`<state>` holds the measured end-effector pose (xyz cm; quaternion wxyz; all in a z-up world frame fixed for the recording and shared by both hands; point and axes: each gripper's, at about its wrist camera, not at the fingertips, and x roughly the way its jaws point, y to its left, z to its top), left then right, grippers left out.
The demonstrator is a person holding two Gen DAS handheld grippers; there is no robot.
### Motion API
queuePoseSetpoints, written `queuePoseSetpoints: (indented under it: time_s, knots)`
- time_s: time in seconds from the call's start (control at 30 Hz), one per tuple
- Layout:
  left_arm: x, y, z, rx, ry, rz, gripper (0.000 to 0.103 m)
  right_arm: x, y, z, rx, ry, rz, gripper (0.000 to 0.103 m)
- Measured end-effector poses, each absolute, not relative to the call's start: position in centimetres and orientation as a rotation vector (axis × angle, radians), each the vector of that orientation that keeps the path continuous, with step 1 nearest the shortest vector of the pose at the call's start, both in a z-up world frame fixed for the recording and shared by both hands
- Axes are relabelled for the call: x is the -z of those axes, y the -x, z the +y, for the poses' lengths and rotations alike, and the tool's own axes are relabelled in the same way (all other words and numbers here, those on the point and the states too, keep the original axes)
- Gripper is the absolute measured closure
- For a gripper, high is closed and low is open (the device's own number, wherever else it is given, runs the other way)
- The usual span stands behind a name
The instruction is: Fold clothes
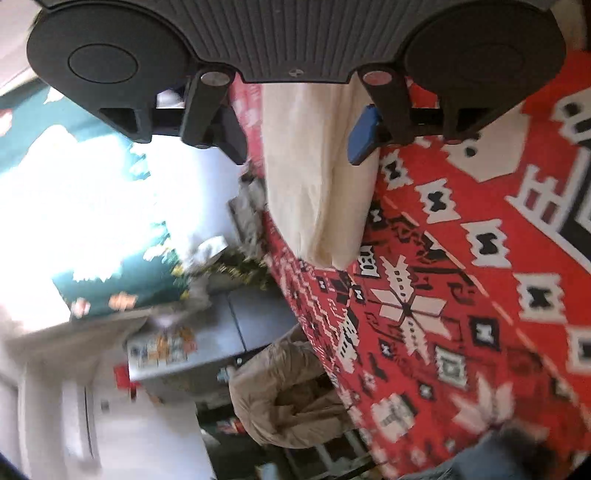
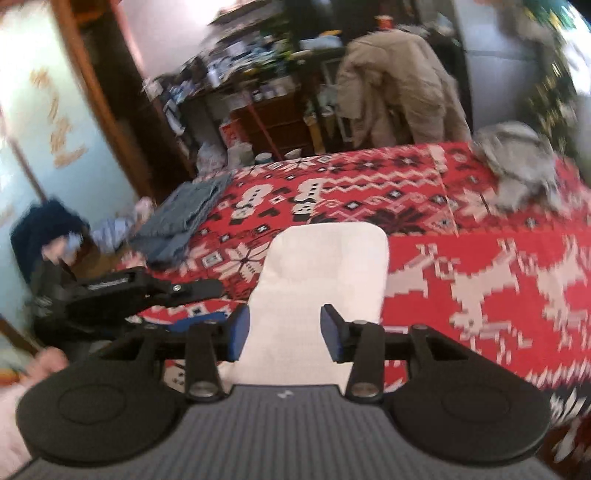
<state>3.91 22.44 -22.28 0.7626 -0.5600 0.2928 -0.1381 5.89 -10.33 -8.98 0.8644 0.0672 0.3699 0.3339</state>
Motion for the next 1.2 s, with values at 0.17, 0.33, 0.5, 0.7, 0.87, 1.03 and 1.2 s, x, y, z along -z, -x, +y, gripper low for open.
queuePoseSetpoints:
  time_s: [0.17,0.33,0.5,0.7,0.87,1.03,1.2]
  knots:
    - [23.8,-5.1,22.3,0.365,1.336,0.626,0.040,9.1,-5.7,-12.1,-0.663,-0.177,0.777,0.055]
    - [24.1,-5.6,22.4,0.391,1.369,0.636,0.041,9.4,-5.8,-12.7,-0.640,-0.206,0.781,0.053]
    - [24.3,-5.7,22.4,0.436,1.401,0.637,0.041,9.4,-5.5,-12.2,-0.646,-0.193,0.779,0.052]
    - [23.7,-5.7,22.0,0.533,1.424,0.626,0.041,9.7,-5.3,-11.5,-0.650,-0.192,0.794,0.050]
    - [23.7,-5.7,20.8,0.605,1.366,0.709,0.041,9.9,-5.2,-11.2,-0.649,-0.193,0.798,0.047]
    - [24.3,-5.5,20.5,0.601,1.351,0.753,0.041,10.1,-5.0,-11.0,-0.654,-0.194,0.803,0.042]
    - [24.4,-5.2,20.7,0.652,1.414,0.731,0.041,10.0,-4.8,-10.9,-0.651,-0.183,0.793,0.031]
